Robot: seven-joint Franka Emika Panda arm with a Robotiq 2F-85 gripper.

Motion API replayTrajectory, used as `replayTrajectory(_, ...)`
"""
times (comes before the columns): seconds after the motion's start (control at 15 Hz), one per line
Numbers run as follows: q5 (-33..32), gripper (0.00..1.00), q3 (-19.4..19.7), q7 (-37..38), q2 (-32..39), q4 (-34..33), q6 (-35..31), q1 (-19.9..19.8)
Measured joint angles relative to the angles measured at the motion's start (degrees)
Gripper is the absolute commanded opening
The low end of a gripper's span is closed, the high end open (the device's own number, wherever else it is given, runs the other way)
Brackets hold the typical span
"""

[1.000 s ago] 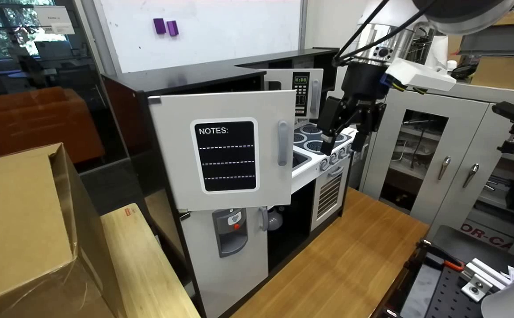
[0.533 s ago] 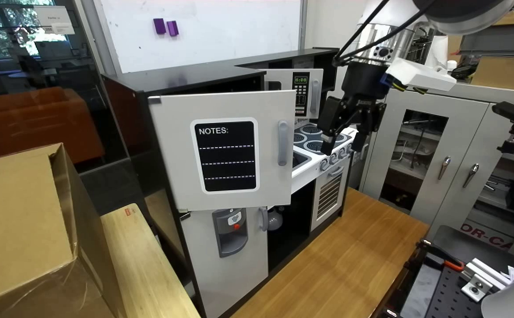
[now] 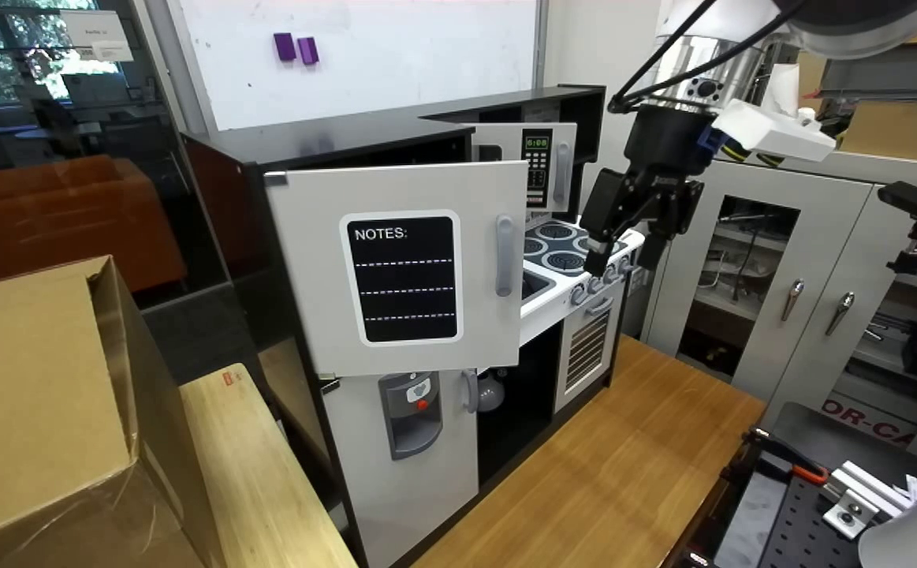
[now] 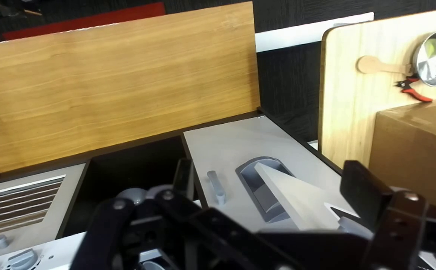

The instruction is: Close the top cabinet door

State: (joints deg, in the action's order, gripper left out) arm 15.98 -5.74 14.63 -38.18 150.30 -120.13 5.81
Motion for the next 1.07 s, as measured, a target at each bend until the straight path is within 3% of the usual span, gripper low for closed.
replayTrajectory(0.4,0.02,1.00,0.07,-1.00,-3.68,3.14,0.07,0.00)
replayTrajectory(1.07,0.03,1.00,-0.23,-1.13,-3.70,3.34,-0.41,0.02)
